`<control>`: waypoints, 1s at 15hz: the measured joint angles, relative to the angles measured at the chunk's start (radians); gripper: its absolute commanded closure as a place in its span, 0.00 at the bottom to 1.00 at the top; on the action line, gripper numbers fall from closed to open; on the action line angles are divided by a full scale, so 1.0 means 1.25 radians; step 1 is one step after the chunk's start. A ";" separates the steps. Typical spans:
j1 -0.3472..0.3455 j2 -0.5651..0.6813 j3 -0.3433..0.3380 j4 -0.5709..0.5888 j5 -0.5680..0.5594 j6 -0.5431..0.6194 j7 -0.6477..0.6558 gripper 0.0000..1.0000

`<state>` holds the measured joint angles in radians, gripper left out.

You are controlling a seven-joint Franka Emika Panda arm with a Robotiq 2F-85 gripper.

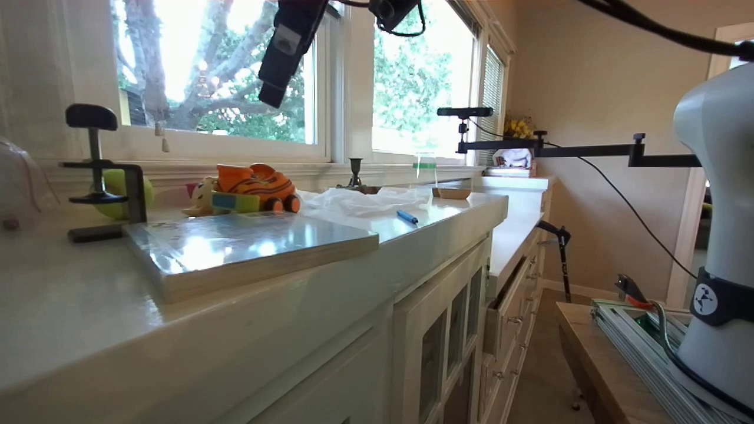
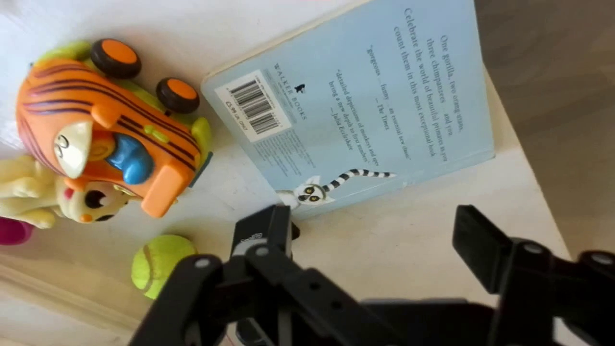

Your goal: Flip the children's book over

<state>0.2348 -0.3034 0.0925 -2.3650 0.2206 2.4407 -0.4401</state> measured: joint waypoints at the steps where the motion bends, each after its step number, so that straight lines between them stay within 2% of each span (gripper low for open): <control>1: -0.009 -0.001 0.006 0.006 -0.019 -0.004 0.054 0.00; 5: -0.048 -0.021 0.019 0.027 -0.078 -0.065 0.250 0.00; 9: -0.083 -0.077 0.020 0.033 -0.086 -0.189 0.395 0.00; 13: -0.129 -0.147 0.019 0.031 -0.086 -0.302 0.523 0.00; 15: -0.134 -0.155 0.018 0.030 -0.086 -0.306 0.526 0.00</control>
<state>0.0679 -0.4975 0.1155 -2.3269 0.1129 2.0583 0.2172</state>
